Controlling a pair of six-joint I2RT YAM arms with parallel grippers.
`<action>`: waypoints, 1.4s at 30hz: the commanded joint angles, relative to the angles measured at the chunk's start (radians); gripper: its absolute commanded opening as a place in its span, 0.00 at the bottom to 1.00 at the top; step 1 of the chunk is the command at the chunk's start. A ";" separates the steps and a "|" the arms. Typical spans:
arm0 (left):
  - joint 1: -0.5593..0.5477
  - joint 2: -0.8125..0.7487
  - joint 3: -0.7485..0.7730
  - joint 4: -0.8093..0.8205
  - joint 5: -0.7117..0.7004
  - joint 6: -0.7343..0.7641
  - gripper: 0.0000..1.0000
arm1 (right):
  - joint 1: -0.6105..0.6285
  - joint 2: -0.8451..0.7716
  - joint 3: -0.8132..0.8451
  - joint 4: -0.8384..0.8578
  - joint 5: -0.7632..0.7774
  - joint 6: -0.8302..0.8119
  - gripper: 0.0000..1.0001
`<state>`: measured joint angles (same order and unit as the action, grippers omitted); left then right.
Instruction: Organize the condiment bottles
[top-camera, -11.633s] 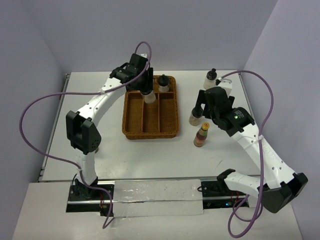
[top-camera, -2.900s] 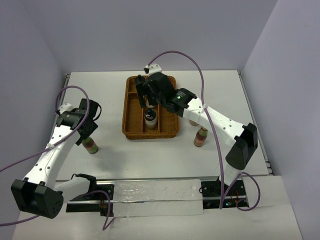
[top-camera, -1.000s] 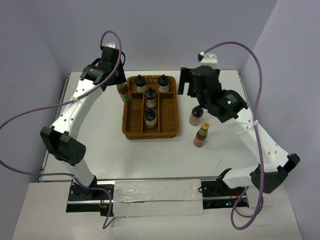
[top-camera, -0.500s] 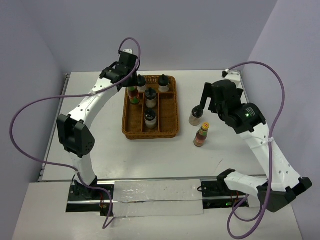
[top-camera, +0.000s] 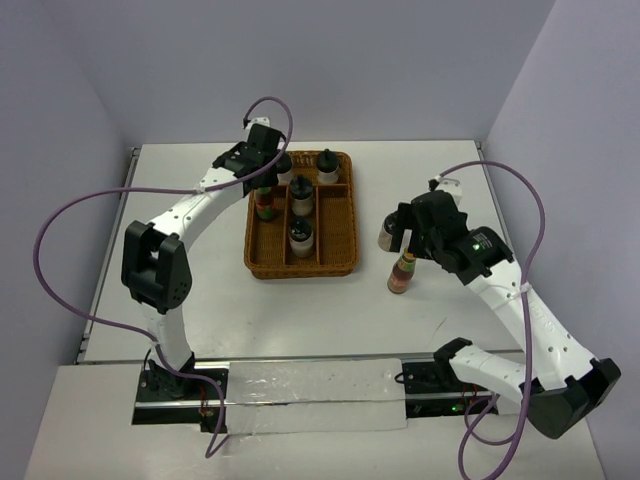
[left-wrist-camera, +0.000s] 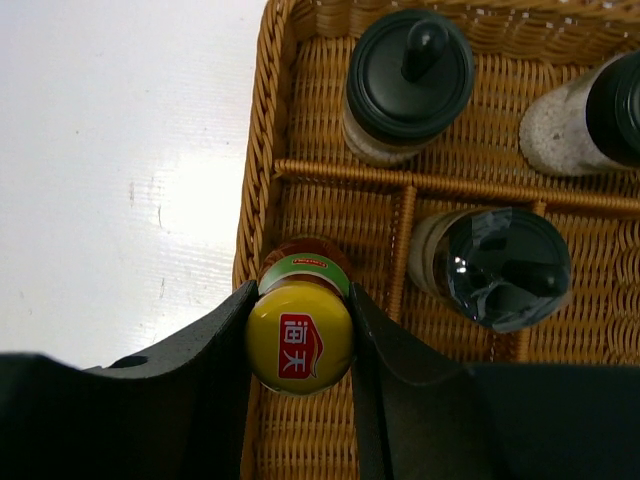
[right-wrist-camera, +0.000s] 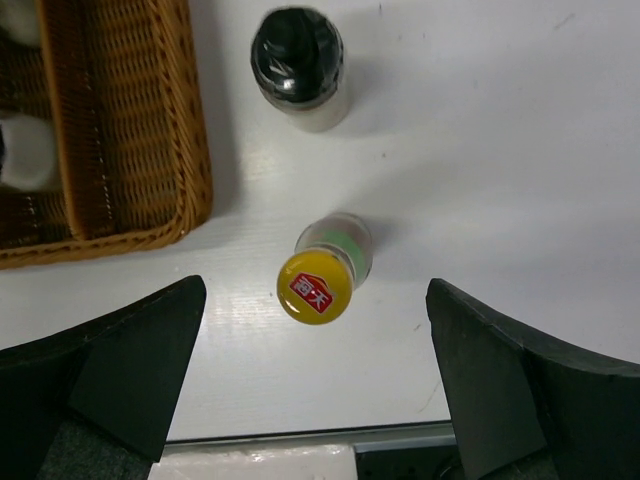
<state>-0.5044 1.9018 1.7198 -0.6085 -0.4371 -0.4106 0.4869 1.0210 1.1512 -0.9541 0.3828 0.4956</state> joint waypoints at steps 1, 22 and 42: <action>-0.018 -0.029 -0.035 0.178 -0.050 -0.012 0.10 | 0.013 -0.061 -0.073 0.087 -0.008 0.070 0.99; -0.022 -0.085 0.008 0.088 -0.079 -0.034 0.99 | 0.029 -0.022 -0.281 0.317 0.100 0.076 0.78; -0.022 -0.192 0.169 -0.045 -0.195 -0.016 0.99 | 0.060 -0.028 -0.183 0.254 0.161 0.074 0.09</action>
<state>-0.5182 1.7260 1.8281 -0.6049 -0.5926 -0.4332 0.5202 0.9944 0.8378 -0.6743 0.4942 0.5793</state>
